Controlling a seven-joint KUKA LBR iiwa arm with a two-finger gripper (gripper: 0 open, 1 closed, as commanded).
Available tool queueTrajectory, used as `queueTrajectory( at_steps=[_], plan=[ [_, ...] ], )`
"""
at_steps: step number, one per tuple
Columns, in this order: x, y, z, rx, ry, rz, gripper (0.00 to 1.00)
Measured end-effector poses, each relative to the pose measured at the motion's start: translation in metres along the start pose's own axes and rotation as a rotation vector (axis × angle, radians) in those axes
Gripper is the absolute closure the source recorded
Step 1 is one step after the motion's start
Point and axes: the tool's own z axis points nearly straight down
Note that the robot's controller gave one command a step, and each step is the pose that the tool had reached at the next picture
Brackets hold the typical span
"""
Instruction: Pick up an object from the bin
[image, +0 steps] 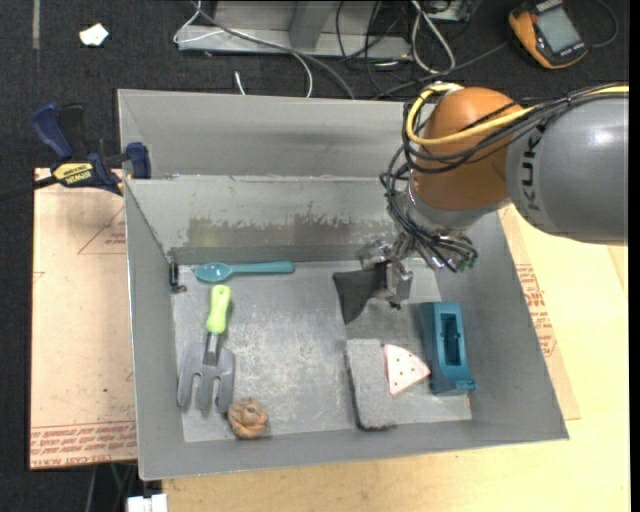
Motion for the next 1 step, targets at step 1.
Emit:
queueTrajectory(
  at_steps=[1],
  plan=[
    [-0.0044,0.01,0.0313,0.0,-0.003,-0.435,1.0]
  ],
)
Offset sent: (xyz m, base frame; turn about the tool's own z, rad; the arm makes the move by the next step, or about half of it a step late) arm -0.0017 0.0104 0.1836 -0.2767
